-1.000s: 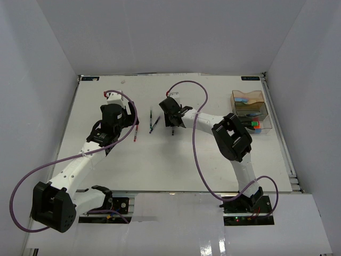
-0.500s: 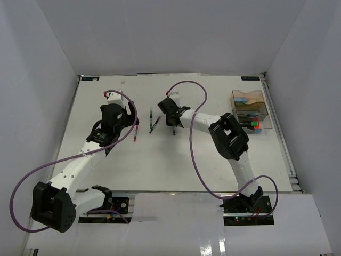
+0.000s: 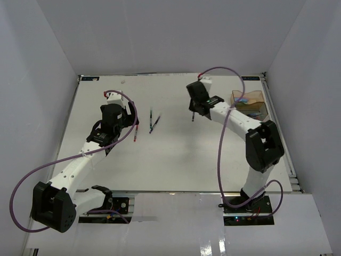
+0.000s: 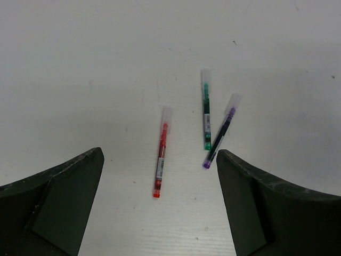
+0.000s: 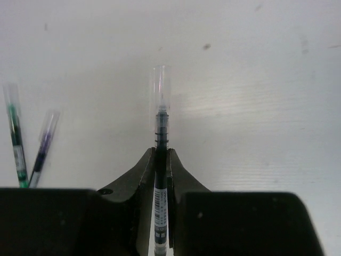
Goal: Sort the stationery into containers
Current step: Pick up the pen from the center of the board, then place the pen in the storage box.
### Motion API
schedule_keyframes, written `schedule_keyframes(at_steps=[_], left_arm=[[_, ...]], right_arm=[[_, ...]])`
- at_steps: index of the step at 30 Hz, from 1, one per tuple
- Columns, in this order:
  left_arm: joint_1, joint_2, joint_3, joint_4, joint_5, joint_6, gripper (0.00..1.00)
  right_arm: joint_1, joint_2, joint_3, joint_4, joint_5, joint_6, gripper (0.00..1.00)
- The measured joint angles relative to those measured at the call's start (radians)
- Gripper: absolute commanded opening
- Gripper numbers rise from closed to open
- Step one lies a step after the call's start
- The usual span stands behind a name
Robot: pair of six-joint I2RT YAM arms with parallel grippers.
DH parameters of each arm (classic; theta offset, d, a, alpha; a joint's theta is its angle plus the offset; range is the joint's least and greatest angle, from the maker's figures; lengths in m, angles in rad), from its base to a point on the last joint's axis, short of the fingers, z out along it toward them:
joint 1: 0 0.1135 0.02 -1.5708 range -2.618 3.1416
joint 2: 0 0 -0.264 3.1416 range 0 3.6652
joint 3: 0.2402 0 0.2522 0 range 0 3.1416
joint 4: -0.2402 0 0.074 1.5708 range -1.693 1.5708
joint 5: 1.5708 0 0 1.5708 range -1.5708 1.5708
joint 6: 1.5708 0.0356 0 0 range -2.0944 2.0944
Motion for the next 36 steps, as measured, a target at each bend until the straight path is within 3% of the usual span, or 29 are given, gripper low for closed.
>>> schedule_keyframes(at_steps=[4, 9, 15, 29, 34, 36], left_arm=[[0.000, 0.000, 0.000, -0.001, 0.000, 0.000, 0.98], [0.000, 0.000, 0.000, 0.000, 0.000, 0.000, 0.98], [0.000, 0.000, 0.000, 0.000, 0.000, 0.000, 0.98], [0.000, 0.000, 0.000, 0.000, 0.000, 0.000, 0.98], [0.000, 0.000, 0.000, 0.000, 0.000, 0.000, 0.98], [0.000, 0.000, 0.000, 0.000, 0.000, 0.000, 0.98]], right_arm=[[-0.229, -0.151, -0.072, 0.024, -0.022, 0.051, 0.08], [-0.509, -0.189, -0.132, 0.023, -0.048, 0.126, 0.08], [-0.684, -0.174, -0.144, 0.008, -0.120, 0.245, 0.08], [-0.739, -0.077, -0.141, 0.001, -0.105, 0.514, 0.09], [-0.745, -0.038, -0.133, 0.001, -0.091, 0.561, 0.13], [-0.750, -0.017, -0.128, 0.000, -0.092, 0.571, 0.20]])
